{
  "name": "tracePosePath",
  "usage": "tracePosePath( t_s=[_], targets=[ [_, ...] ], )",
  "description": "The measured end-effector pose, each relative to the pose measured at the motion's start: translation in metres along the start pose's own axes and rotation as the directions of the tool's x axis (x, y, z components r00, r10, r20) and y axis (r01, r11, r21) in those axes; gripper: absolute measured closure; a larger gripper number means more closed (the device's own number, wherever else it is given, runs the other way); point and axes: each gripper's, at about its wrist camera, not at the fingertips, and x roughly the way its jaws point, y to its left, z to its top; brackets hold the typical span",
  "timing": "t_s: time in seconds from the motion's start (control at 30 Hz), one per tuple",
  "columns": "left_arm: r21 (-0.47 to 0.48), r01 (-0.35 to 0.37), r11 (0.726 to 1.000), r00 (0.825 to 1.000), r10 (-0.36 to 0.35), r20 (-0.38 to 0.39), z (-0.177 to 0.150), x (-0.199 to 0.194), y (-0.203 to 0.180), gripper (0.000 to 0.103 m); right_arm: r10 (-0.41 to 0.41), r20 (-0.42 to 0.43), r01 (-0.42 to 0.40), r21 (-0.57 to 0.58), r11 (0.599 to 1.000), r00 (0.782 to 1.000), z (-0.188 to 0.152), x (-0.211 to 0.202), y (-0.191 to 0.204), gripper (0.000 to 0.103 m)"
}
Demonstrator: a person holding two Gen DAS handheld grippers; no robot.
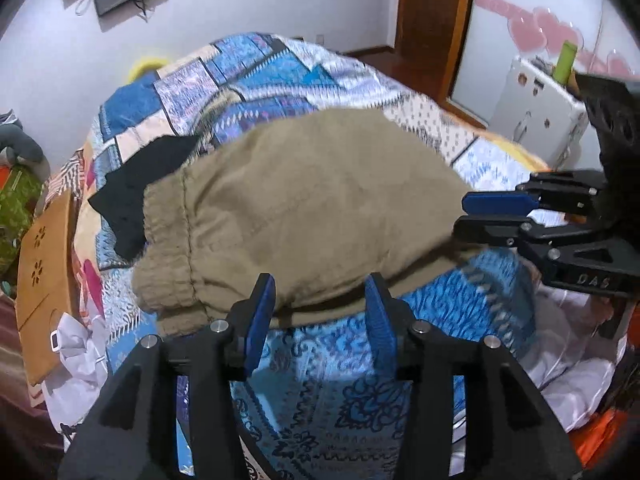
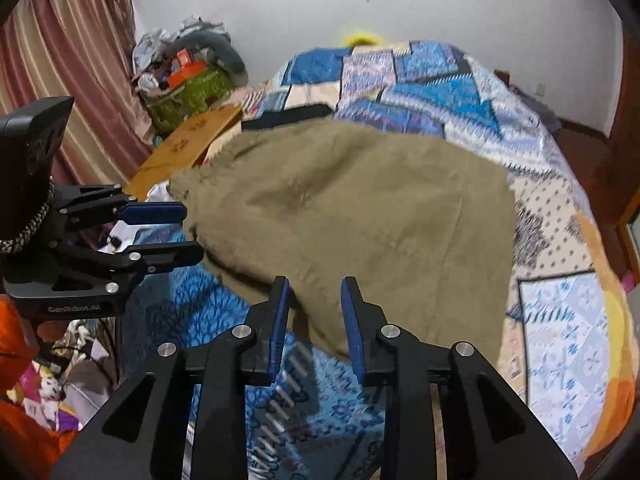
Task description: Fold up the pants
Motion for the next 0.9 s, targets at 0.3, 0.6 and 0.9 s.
tracePosePath(
  t_s=[0.3, 0.6, 0.9],
  targets=[
    [-0.08, -0.024, 0.996, 1.0, 0.024, -0.007, 0.025, 0.027, -0.002, 0.044, -0.011, 0.005, 0.01, 0.113, 0.994, 1.0, 0.011, 0.019, -0.016, 0.079],
    [-0.126, -0.115, 0.985, 0.993, 0.113, -0.028, -0.006, 0.048, 0.01, 0.028, -0.112, -0.043, 0.114, 0.046, 0.992, 0.993, -0.012, 0.027, -0.02, 0.072],
    [-0.229, -0.315, 0.921, 0.948, 0.317, -0.03, -0.03, 0.03, 0.05, 0.027, -0.176, -0.044, 0.181, 0.183, 0.966, 0.983, -0.033, 0.005, -0.057, 0.069]
  ],
)
